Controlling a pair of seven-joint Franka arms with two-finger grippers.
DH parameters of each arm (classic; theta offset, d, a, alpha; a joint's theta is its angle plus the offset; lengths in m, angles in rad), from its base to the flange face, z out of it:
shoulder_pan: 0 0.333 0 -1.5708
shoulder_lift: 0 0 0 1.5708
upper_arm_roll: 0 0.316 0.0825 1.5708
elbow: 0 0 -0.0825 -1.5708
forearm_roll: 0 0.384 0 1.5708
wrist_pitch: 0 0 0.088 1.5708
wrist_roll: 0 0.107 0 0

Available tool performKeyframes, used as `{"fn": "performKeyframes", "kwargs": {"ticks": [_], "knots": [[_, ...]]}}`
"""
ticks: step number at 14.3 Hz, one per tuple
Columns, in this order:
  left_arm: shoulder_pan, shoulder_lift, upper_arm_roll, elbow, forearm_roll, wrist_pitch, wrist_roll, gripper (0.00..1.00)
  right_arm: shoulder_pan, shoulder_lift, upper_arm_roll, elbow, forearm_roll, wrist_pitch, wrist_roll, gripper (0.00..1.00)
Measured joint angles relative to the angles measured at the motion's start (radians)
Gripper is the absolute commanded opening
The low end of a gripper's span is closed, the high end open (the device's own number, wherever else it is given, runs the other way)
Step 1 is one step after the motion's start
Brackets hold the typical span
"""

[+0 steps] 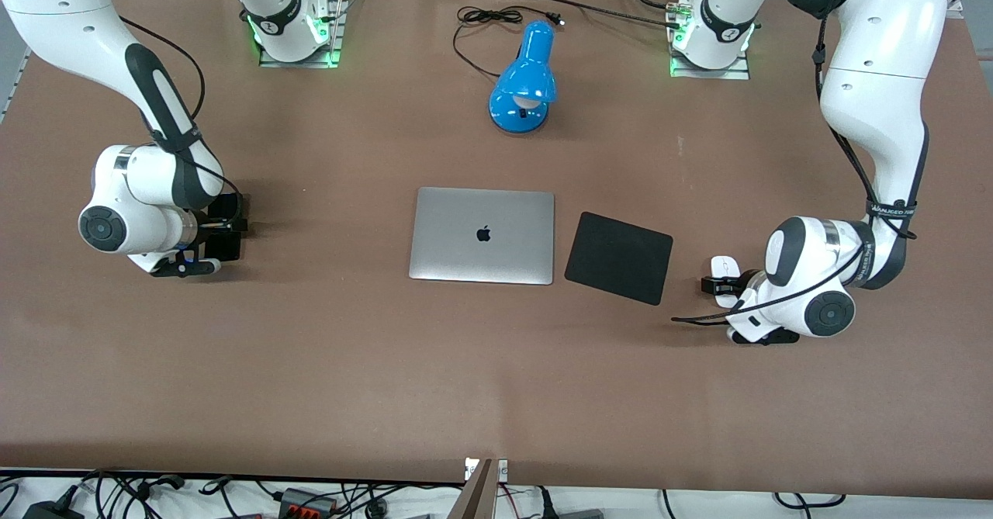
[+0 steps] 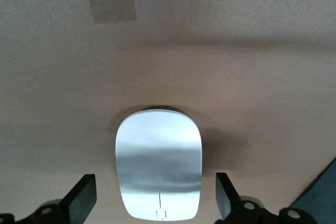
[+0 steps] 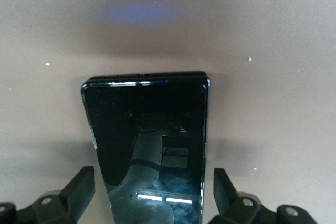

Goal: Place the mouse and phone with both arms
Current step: 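Close the right gripper on the phone while the left gripper grasps the mouse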

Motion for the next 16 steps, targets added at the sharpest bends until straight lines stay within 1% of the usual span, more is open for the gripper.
{"fn": "performKeyframes", "kwargs": {"ticks": [5, 6, 8, 9, 11, 13, 14, 16], "knots": [[0.0, 0.0, 0.0, 0.0, 0.0, 0.0, 0.002, 0.74, 0.0, 0.0, 0.0, -0.01, 0.0, 0.012, -0.001, 1.0], [0.0, 0.0, 0.0, 0.0, 0.0, 0.0, 0.002, 0.72, 0.0, 0.0, 0.0, -0.01, 0.0, 0.013, -0.001, 0.88], [0.0, 0.0, 0.0, 0.0, 0.0, 0.0, 0.003, 0.66, 0.0, 0.002, 0.0, -0.012, -0.001, 0.013, -0.004, 0.83], [0.0, 0.0, 0.0, 0.0, 0.0, 0.0, 0.003, 0.66, 0.0, 0.002, 0.001, -0.012, -0.001, 0.013, -0.005, 0.79], [0.0, 0.0, 0.0, 0.0, 0.0, 0.0, 0.003, 0.62, 0.0, -0.001, 0.001, -0.011, -0.001, 0.01, -0.009, 0.62], [0.0, 0.0, 0.0, 0.0, 0.0, 0.0, 0.003, 0.6, -0.001, -0.003, 0.001, -0.012, -0.001, 0.011, -0.01, 0.42], [0.0, 0.0, 0.0, 0.0, 0.0, 0.0, 0.003, 0.58, -0.001, -0.003, 0.001, -0.012, -0.001, 0.011, -0.011, 0.34], [0.0, 0.0, 0.0, 0.001, 0.0, 0.0, 0.004, 0.56, -0.001, -0.003, 0.001, -0.012, -0.001, 0.011, -0.011, 0.25]]}}
